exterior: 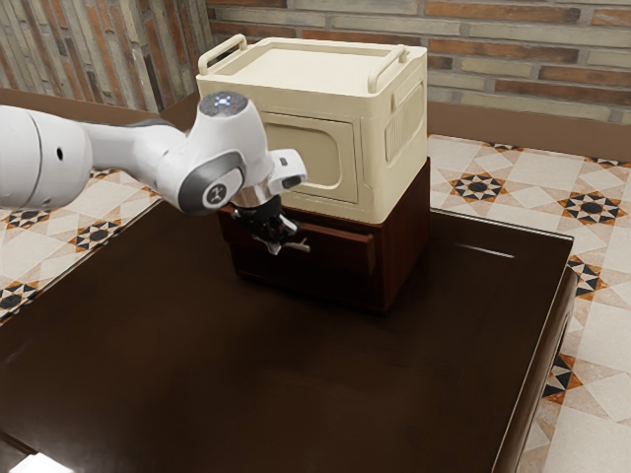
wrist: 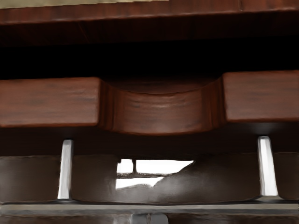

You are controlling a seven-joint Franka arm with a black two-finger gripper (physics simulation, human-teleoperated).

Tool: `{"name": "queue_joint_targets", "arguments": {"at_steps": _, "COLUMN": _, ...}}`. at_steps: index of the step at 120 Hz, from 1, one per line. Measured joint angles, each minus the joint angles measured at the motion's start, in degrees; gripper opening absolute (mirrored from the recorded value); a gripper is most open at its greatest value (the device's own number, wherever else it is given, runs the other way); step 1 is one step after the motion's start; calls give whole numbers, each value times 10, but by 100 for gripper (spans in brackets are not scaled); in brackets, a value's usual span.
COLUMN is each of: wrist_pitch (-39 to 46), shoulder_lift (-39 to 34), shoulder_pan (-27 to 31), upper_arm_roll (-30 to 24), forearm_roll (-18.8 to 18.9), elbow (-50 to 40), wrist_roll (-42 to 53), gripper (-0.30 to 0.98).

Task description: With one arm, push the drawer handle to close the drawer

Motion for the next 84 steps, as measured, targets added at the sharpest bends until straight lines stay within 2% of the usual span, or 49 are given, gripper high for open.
{"name": "queue_joint_targets", "arguments": {"at_steps": 35, "wrist_pitch": 53, "shoulder_lift": 4, "shoulder_pan": 0, "upper_arm_roll": 4, "forearm_roll": 12, "elbow": -2, "wrist_roll": -7, "gripper": -9}}
{"name": "queue_joint_targets", "arguments": {"at_steps": 84, "wrist_pitch": 80, "shoulder_lift": 13, "shoulder_pan": -4, "upper_arm_roll": 5, "forearm_roll": 25, "elbow": -3, "wrist_roll": -18, "gripper": -12}}
